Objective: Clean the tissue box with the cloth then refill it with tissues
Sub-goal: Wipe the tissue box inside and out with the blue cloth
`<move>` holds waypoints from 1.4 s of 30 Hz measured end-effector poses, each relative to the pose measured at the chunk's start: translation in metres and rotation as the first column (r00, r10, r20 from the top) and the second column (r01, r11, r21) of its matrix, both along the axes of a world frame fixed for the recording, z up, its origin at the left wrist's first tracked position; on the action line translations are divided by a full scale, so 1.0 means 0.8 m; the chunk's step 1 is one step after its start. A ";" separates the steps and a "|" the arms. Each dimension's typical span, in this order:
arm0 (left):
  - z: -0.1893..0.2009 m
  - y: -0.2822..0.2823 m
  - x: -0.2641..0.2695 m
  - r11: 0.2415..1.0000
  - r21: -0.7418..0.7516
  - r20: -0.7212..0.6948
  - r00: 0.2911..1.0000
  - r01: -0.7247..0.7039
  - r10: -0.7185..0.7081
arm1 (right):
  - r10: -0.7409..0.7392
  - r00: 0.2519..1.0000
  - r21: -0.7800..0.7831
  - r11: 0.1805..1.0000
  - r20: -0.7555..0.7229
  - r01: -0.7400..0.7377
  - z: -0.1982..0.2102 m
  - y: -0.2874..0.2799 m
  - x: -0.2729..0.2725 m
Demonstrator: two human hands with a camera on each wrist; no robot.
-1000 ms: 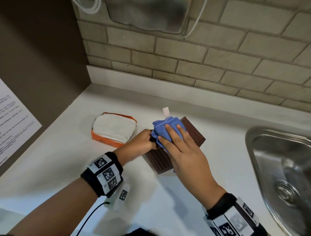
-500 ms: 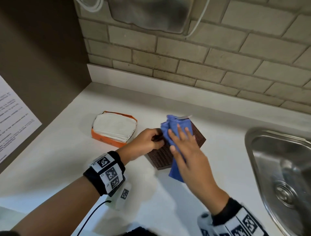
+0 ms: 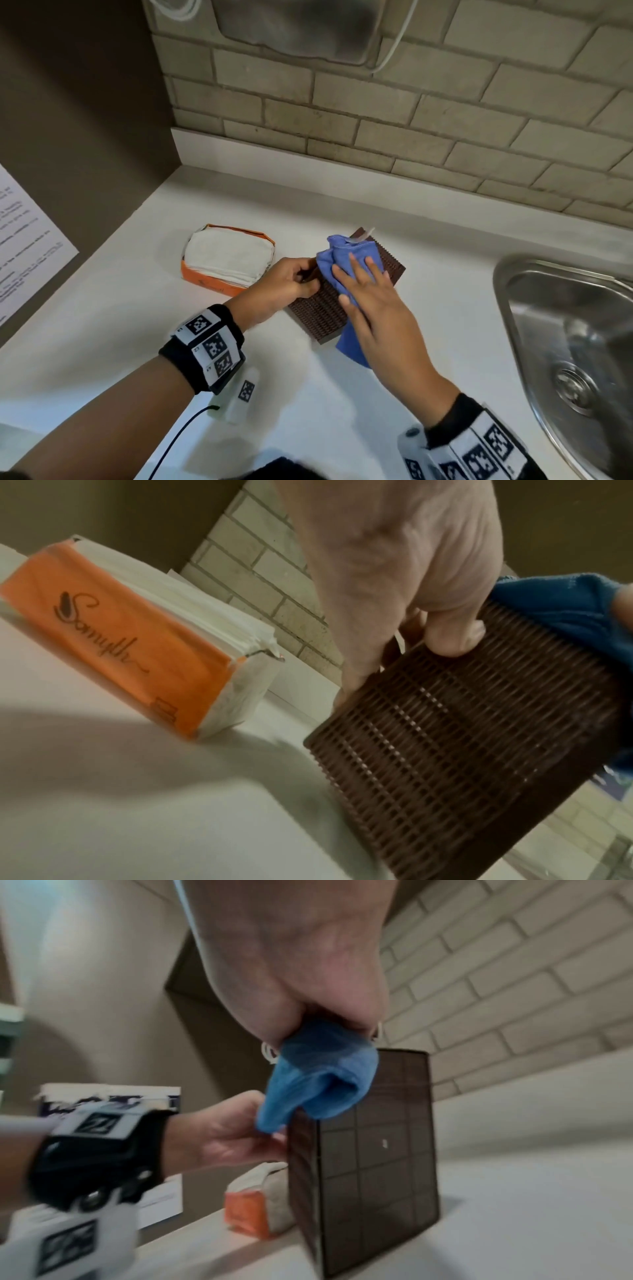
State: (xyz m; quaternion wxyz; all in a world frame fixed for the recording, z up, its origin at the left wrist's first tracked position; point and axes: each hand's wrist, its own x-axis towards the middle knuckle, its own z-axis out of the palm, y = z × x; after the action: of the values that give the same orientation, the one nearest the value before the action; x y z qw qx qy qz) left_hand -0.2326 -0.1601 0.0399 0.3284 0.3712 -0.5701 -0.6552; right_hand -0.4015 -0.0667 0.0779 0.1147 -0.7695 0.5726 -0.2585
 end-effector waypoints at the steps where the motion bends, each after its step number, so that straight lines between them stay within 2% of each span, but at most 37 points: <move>1: -0.002 0.001 0.002 1.000 0.008 -0.004 1.000 0.010 -0.010 | 0.011 1.000 -0.001 1.000 0.009 -0.011 -0.002 -0.001 -0.007; 5: -0.008 0.001 0.006 0.999 0.047 -0.029 0.999 0.029 -0.027 | -0.161 0.973 0.065 0.986 0.163 0.152 -0.003 -0.014 -0.044; 7: -0.007 0.001 0.001 0.999 0.037 -0.035 0.999 0.026 -0.025 | -0.208 0.967 0.065 0.978 0.148 0.200 0.000 -0.013 -0.036; 9: -0.007 0.001 -0.003 1.000 0.029 -0.026 1.000 0.002 -0.001 | -0.174 0.983 -0.002 0.985 0.059 0.175 0.003 -0.009 -0.012; 12: -0.010 0.007 0.002 0.999 0.039 -0.025 1.000 0.010 -0.009 | -0.044 0.999 -0.063 0.997 -0.025 0.042 0.000 -0.001 0.004; 14: -0.013 0.011 0.008 0.998 0.053 -0.033 0.999 0.025 -0.024 | 0.009 1.000 -0.062 0.998 -0.014 -0.010 -0.006 0.005 -0.011; 18: -0.016 0.009 0.012 0.996 0.091 -0.024 1.000 0.017 -0.015 | -0.022 0.997 0.017 1.000 0.080 0.020 -0.010 0.020 -0.042; 20: -0.011 0.009 0.008 0.995 0.082 -0.017 0.998 0.054 -0.053 | 0.000 1.000 0.045 0.999 0.027 -0.002 -0.003 0.021 -0.029; 22: -0.005 0.012 0.004 0.995 0.032 0.007 0.995 0.097 -0.097 | 0.044 0.993 0.068 0.997 -0.110 -0.037 0.004 0.016 -0.011; 24: -0.005 0.015 0.004 0.993 0.019 0.013 0.993 0.119 -0.119 | 0.021 0.975 0.096 0.995 -0.221 0.000 0.012 0.002 -0.009; 25: -0.007 0.015 0.006 0.991 0.031 0.010 0.992 0.127 -0.128 | -0.021 0.975 0.115 0.992 -0.221 0.047 0.014 -0.008 -0.016; 26: -0.008 0.015 0.008 0.990 0.038 0.020 0.990 0.138 -0.139 | -0.079 0.980 0.140 0.985 -0.183 0.105 0.015 -0.018 -0.027; 28: -0.008 0.015 0.012 0.986 0.020 0.046 0.985 0.166 -0.167 | -0.184 0.983 0.254 0.950 -0.013 0.181 0.018 -0.034 -0.053; 30: -0.002 0.014 0.014 0.978 0.009 0.068 0.975 0.210 -0.211 | -0.233 0.955 0.382 0.912 0.182 0.150 0.018 -0.039 -0.070; 35: 0.031 0.011 0.011 0.915 0.161 -0.043 0.929 0.371 -0.369 | -0.245 0.915 0.384 0.917 0.319 0.111 0.017 -0.032 -0.069; 36: 0.040 0.011 0.005 0.917 0.171 -0.012 0.931 0.361 -0.364 | -0.237 0.914 0.365 0.925 0.330 0.108 0.016 -0.031 -0.065; 38: 0.054 0.008 -0.012 0.951 0.131 0.222 0.926 0.281 -0.304 | -0.220 0.915 0.318 0.942 0.339 0.109 0.016 -0.028 -0.056; 40: 0.056 0.001 -0.023 0.974 0.034 0.439 0.872 0.224 -0.216 | -0.206 0.914 0.273 0.956 0.350 0.111 0.017 -0.021 -0.049; 42: 0.051 -0.004 -0.022 0.970 -0.004 0.439 0.872 0.243 -0.217 | -0.195 0.906 0.242 0.964 0.376 0.107 0.020 -0.012 -0.046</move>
State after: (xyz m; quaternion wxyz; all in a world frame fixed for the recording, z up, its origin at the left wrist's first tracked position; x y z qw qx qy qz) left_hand -0.2502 -0.1630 0.0807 0.1231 0.4278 -0.6882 -0.5730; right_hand -0.4383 -0.0764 0.0943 0.2905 -0.6370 0.6204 -0.3535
